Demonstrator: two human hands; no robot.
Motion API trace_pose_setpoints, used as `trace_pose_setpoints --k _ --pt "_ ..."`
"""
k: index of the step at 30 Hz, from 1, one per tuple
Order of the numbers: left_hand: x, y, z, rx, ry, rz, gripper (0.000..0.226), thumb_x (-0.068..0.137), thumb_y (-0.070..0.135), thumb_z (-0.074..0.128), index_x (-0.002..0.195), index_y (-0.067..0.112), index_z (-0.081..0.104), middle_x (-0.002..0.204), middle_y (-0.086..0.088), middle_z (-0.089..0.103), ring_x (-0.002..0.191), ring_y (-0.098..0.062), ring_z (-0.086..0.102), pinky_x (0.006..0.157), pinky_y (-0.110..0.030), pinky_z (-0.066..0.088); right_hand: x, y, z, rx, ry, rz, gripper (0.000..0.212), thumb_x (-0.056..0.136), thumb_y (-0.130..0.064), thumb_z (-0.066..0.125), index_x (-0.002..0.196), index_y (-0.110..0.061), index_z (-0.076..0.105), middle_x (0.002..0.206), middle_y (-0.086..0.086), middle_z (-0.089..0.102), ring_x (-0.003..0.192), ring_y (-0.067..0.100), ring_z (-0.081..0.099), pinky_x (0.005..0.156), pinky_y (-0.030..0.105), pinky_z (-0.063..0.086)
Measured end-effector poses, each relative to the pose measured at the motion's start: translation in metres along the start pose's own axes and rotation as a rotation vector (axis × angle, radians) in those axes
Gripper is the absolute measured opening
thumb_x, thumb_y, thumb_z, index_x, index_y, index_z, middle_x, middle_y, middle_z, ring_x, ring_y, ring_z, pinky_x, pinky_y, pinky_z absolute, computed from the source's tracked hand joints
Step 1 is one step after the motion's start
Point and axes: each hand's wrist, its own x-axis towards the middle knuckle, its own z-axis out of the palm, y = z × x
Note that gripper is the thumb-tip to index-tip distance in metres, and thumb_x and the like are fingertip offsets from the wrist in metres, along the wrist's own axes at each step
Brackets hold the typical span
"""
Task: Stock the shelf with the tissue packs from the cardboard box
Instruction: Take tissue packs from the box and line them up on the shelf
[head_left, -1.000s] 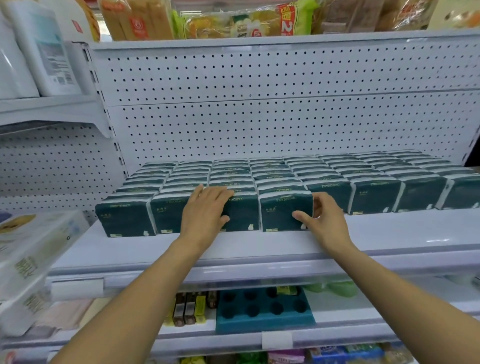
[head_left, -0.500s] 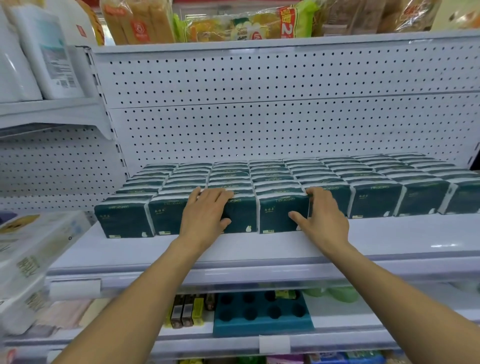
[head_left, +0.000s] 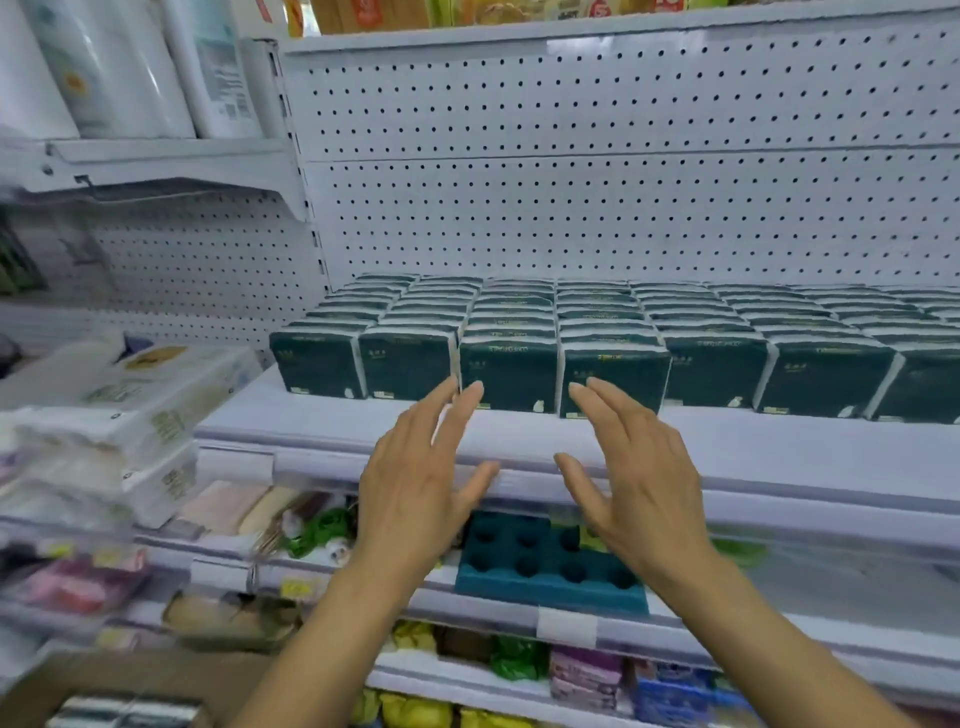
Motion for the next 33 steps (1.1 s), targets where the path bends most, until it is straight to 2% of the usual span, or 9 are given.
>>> trace_pose_setpoints --k 3,7,10,13,18,23,25,28,33 --pt "-0.041 -0.013 -0.009 0.040 -0.044 -0.033 0.069 0.088 0.050 0.057 0.149 0.026 0.035 0.150 -0.001 0.042 0.127 -0.023 0.050 0.090 -0.040 0.051 -0.020 -0.027 0.009 0.034 -0.080 -0.051 0.054 0.093 -0.038 0.050 0.142 -0.016 0.042 0.141 0.008 0.049 0.122 0.027 0.052 0.093 0.041 0.047" --pt "-0.091 -0.047 -0.019 0.103 -0.132 -0.085 0.075 0.087 0.049 0.065 0.150 0.026 0.030 0.151 -0.003 0.040 0.130 -0.026 0.047 0.101 -0.046 0.045 -0.047 -0.063 0.032 0.064 -0.211 -0.091 0.056 0.093 -0.041 0.045 0.143 -0.016 0.041 0.141 0.008 0.049 0.120 0.028 0.053 0.090 0.043 0.050" --pt "-0.124 -0.082 -0.025 0.152 -0.221 -0.134 0.074 0.090 0.058 0.051 0.152 0.025 0.026 0.154 -0.003 0.036 0.139 -0.027 0.039 0.109 -0.053 0.037 -0.064 -0.096 0.055 0.056 -0.317 -0.115 0.057 0.093 -0.044 0.044 0.143 -0.018 0.041 0.143 0.007 0.048 0.124 0.028 0.050 0.094 0.043 0.048" --pt "-0.156 -0.120 -0.035 0.170 -0.290 -0.197 0.077 0.089 0.065 0.039 0.154 0.026 0.024 0.157 -0.001 0.031 0.143 -0.024 0.033 0.113 -0.051 0.031 -0.077 -0.137 0.081 0.048 -0.411 -0.106 0.057 0.090 -0.046 0.049 0.141 -0.021 0.039 0.143 0.007 0.047 0.126 0.028 0.049 0.095 0.044 0.047" --pt "-0.213 -0.195 -0.061 0.186 -0.402 -0.229 0.078 0.087 0.065 0.037 0.152 0.022 0.031 0.152 -0.004 0.040 0.135 -0.028 0.042 0.108 -0.050 0.037 -0.096 -0.219 0.127 0.050 -0.521 -0.056 0.059 0.088 -0.046 0.053 0.140 -0.019 0.044 0.139 0.007 0.052 0.119 0.029 0.053 0.090 0.043 0.048" --pt "-0.282 -0.283 -0.086 0.168 -0.516 -0.252 0.080 0.083 0.054 0.065 0.148 0.018 0.038 0.143 -0.006 0.050 0.126 -0.029 0.051 0.104 -0.046 0.041 -0.137 -0.304 0.167 0.059 -0.644 0.003 0.059 0.088 -0.045 0.059 0.139 -0.017 0.047 0.135 0.005 0.055 0.115 0.027 0.057 0.084 0.041 0.051" --pt "-0.312 -0.314 -0.092 0.148 -0.603 -0.290 0.082 0.084 0.053 0.066 0.151 0.019 0.032 0.147 -0.005 0.045 0.130 -0.029 0.047 0.107 -0.046 0.038 -0.156 -0.331 0.180 0.083 -0.697 0.028 0.058 0.087 -0.042 0.060 0.139 -0.017 0.048 0.133 0.004 0.056 0.114 0.028 0.058 0.083 0.041 0.052" --pt "-0.352 -0.353 -0.095 0.097 -0.740 -0.383 0.083 0.087 0.052 0.063 0.154 0.024 0.023 0.155 -0.003 0.033 0.141 -0.027 0.034 0.115 -0.045 0.029 -0.187 -0.361 0.198 0.104 -0.813 0.063 0.066 0.075 -0.034 0.079 0.134 -0.017 0.052 0.125 0.006 0.060 0.107 0.029 0.062 0.076 0.041 0.054" --pt "-0.411 -0.391 -0.085 0.038 -0.866 -0.487 0.076 0.090 0.049 0.061 0.152 0.023 0.027 0.152 -0.004 0.037 0.137 -0.028 0.039 0.107 -0.044 0.039 -0.238 -0.386 0.232 0.128 -0.996 0.043 0.069 0.065 -0.031 0.085 0.126 -0.016 0.056 0.113 0.008 0.062 0.087 0.030 0.065 0.059 0.035 0.053"
